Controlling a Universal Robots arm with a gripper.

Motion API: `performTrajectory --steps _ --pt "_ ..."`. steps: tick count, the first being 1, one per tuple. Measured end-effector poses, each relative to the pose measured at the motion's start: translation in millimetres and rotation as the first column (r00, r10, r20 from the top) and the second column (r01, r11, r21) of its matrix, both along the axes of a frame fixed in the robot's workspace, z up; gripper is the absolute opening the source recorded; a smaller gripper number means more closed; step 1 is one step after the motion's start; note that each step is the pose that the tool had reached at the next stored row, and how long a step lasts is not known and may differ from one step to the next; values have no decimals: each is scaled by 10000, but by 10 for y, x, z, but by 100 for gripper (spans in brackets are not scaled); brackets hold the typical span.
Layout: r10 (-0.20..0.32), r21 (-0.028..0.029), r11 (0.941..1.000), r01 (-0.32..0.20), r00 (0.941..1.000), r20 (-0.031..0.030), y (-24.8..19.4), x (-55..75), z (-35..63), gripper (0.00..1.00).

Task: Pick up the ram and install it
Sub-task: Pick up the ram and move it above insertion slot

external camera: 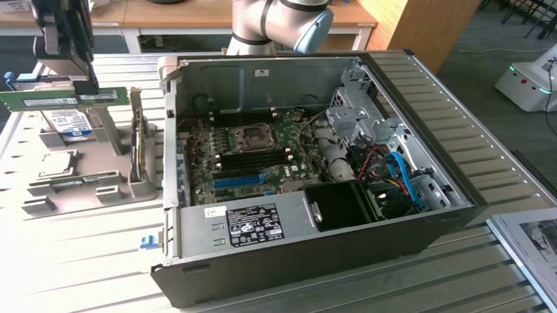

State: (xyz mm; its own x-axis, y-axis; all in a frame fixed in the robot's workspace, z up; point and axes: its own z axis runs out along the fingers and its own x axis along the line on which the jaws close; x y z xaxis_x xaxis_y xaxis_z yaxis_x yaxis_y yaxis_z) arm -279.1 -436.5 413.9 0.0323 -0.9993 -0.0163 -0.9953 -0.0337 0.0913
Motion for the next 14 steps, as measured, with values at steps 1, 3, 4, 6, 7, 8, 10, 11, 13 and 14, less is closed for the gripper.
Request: performTrajectory --steps 1,3,4,6,7,8,10,11,13,14 --pt "0 0 10000 0 10000 0 0 16 0 11" --pt "1 1 10000 -1 10000 1 0 51 -1 11" --pt "1 0 10000 -1 10000 0 0 67 0 11" --pt "1 0 10000 -1 10000 0 0 101 0 11" --pt "1 0 10000 -1 10000 0 0 118 0 11" --pt "0 0 10000 0 10000 0 0 135 0 11" --pt "0 0 10000 0 10000 1 0 171 0 11" --pt "0 0 10000 0 10000 1 0 191 0 11" --pt "0 0 10000 0 10000 1 0 234 0 11" --pt "0 1 10000 0 10000 1 0 256 0 11"
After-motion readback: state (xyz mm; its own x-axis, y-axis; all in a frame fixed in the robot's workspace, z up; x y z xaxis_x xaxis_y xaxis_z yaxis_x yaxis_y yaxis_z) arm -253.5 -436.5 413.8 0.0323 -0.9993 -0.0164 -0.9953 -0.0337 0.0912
